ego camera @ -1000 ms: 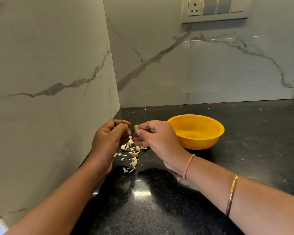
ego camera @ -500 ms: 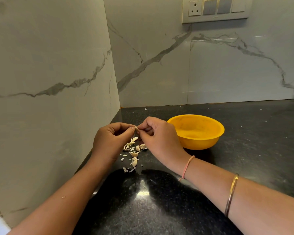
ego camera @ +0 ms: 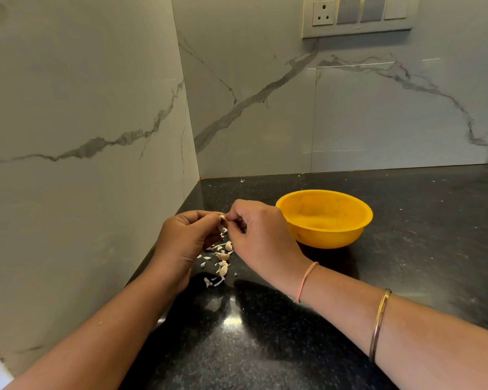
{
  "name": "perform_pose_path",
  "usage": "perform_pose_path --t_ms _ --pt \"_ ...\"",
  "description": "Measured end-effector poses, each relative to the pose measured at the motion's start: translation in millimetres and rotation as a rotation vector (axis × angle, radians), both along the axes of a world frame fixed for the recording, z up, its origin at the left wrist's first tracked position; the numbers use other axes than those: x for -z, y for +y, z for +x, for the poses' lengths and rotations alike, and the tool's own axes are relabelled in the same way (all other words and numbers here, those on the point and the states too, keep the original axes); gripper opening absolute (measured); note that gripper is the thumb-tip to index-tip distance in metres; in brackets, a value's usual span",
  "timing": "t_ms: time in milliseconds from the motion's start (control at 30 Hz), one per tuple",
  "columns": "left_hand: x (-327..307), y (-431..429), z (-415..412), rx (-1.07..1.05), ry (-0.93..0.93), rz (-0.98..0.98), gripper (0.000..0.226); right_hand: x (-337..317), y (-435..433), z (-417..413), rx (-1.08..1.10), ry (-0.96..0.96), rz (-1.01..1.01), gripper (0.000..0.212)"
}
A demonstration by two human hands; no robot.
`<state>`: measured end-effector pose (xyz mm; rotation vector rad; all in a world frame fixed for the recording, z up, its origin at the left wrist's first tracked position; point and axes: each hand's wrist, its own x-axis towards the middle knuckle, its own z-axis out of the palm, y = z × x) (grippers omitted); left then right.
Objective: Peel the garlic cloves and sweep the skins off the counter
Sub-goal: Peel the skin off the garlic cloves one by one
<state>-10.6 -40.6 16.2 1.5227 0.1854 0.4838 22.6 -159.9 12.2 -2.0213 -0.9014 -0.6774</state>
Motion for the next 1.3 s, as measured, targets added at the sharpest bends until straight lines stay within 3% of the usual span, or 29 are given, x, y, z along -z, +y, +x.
perform_pose_path --t_ms 300,533,733,867,1300 --pt "0.0 -3.3 -1.2 -0.054 0.000 0.025 0.008 0.8 1.9 -1.4 -0.003 0.003 0.027 0.010" --pt "-3.5 -6.0 -2.7 0.023 -0.014 -0.127 0.016 1.7 6.8 -0.4 -0.051 0.018 0.147 0.007" --pt "-7.8 -2.3 -1.9 0.034 -0.032 -0.136 0.015 -0.8 1.8 10.2 -0.249 0.421 0.377 0.012" --pt "-8.4 -1.7 -3.4 0.013 -0.037 -0.132 0.017 -2.7 0.4 9.0 -0.308 0.541 0.461 0.012" --pt "-3.4 1.0 2.2 -0.012 -0.026 -0.053 0.014 2.3 1.0 9.5 -0.218 0.341 0.305 0.009"
